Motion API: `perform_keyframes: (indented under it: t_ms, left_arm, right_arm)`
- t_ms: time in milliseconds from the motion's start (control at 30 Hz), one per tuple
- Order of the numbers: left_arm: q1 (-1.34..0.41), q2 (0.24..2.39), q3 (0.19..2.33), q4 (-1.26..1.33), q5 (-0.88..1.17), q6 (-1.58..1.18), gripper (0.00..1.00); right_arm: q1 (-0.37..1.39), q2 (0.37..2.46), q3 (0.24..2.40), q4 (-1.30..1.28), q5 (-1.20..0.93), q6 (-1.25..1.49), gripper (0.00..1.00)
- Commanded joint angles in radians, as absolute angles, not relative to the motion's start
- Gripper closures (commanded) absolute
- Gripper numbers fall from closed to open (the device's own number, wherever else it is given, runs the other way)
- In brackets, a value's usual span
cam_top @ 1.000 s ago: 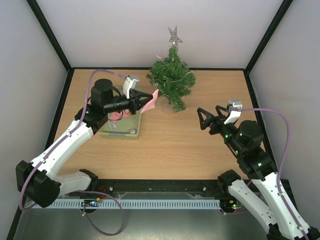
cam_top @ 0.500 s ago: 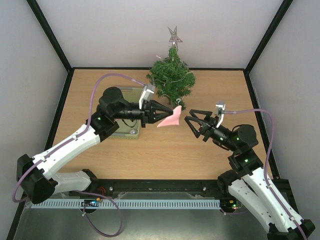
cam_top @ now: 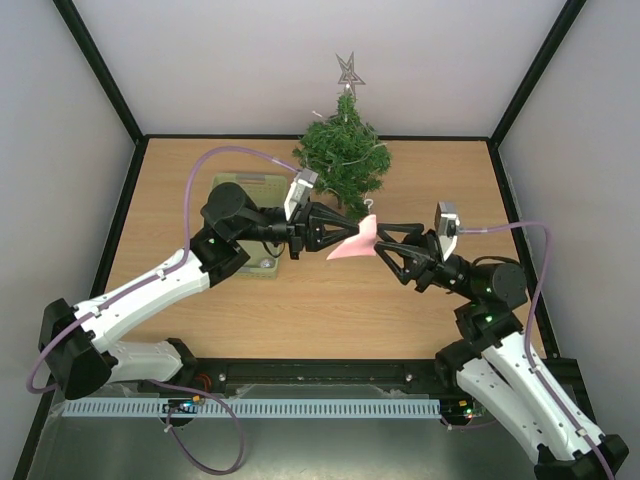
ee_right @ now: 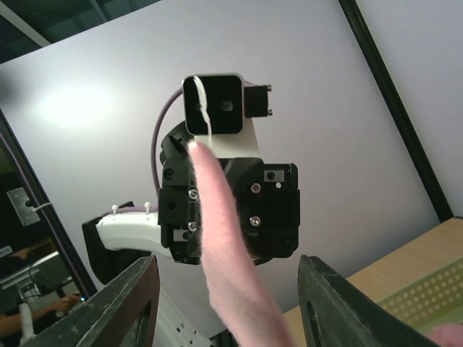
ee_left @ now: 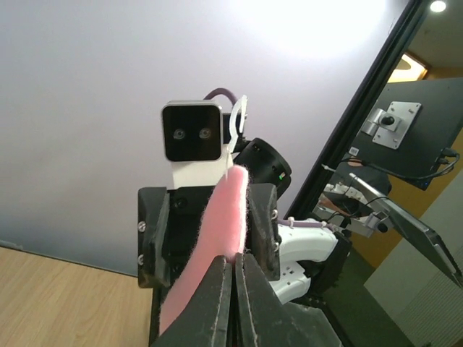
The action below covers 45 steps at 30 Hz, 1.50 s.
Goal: Decorate the small christmas tree
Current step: Hang the decoration item on the Christmas tree.
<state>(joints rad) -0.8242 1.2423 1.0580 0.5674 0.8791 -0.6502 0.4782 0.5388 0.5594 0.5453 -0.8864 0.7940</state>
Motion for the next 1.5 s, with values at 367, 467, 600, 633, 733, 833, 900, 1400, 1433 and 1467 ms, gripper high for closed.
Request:
perform_keyframes:
  t_ms: [367,467,600,633,733,833,900,1400,1433,1467]
  left_arm:
    - [-0.841,1.262,1.038,0.702,0.867,-0.717,0.97]
    - [-0.842,1.244,1.062,0.510,0.790,-0.600,0.75]
    - [-0.835,1.196,1.098,0.236,0.546,-0.433,0.29]
    - [-0.832,1.184,1.103,0.179,0.491,-0.397,0.17]
    - [-0.828,1.143,1.107,0.049,0.352,-0.297,0.00]
    - [-0.827,1.093,1.079,-0.042,0.222,-0.206,0.00]
    - [-0.828,1.060,1.058,-0.105,0.136,-0.156,0.00]
    - [-0.829,0.834,0.795,-0.211,-0.123,-0.013,0.00]
    - [-0.830,0.832,0.794,-0.217,-0.127,-0.008,0.00]
    - [-0.829,0.833,0.798,-0.226,-0.129,-0.004,0.00]
  right_arm:
    - [0.491,0.602,0.605,0.578,-0.921,0.742,0.98]
    - [0.491,0.576,0.624,0.419,-0.837,0.628,0.98]
    - [0.491,0.572,0.694,0.117,-0.658,0.427,0.98]
    - [0.491,0.579,0.714,0.056,-0.617,0.385,0.98]
    - [0.491,0.605,0.769,-0.062,-0.505,0.298,0.98]
    - [0.491,0.666,0.830,-0.150,-0.414,0.253,0.98]
    - [0.491,0.719,0.874,-0.211,-0.353,0.233,0.98]
    - [0.497,0.990,0.995,-0.251,-0.238,0.263,0.98]
    - [0.500,1.001,1.002,-0.252,-0.234,0.262,0.98]
    - [0.507,1.011,1.009,-0.251,-0.229,0.261,0.98]
